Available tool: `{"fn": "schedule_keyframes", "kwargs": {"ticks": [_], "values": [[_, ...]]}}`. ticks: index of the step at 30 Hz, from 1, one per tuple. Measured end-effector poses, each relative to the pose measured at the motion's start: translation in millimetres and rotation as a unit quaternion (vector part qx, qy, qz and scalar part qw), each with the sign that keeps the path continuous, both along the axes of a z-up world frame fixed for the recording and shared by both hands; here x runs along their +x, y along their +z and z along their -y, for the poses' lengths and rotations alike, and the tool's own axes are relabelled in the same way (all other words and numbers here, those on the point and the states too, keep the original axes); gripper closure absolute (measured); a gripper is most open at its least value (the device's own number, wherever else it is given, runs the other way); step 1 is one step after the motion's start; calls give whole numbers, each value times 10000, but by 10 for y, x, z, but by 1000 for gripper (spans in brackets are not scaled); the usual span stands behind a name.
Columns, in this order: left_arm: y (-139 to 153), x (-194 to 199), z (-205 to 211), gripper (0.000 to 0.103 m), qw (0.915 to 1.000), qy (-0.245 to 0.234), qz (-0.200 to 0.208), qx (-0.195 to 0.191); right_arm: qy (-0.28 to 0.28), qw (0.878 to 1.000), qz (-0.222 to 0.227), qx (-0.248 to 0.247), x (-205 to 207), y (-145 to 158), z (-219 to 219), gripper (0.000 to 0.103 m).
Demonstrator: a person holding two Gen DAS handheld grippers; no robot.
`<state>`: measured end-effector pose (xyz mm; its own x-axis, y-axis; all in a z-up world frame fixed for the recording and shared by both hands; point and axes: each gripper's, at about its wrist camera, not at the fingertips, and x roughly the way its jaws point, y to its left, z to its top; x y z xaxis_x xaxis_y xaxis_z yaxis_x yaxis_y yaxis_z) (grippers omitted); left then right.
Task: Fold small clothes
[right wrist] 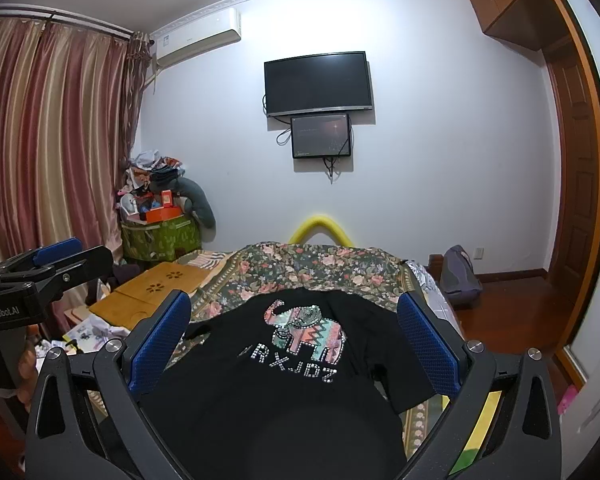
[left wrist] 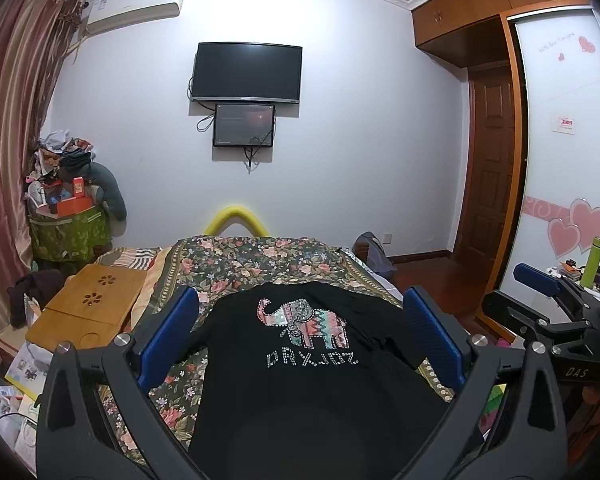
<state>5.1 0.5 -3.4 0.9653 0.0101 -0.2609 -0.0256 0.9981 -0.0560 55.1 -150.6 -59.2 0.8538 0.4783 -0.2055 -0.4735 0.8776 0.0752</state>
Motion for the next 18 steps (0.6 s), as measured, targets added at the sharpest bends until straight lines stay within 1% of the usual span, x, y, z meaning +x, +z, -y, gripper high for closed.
{"fn": "schedule_keyframes", "kwargs": {"ticks": [18], "values": [[-21,1,-25,0,10000,3,-20,-15,-10,10000,-8,-9,-3,-4,-11,1]]}}
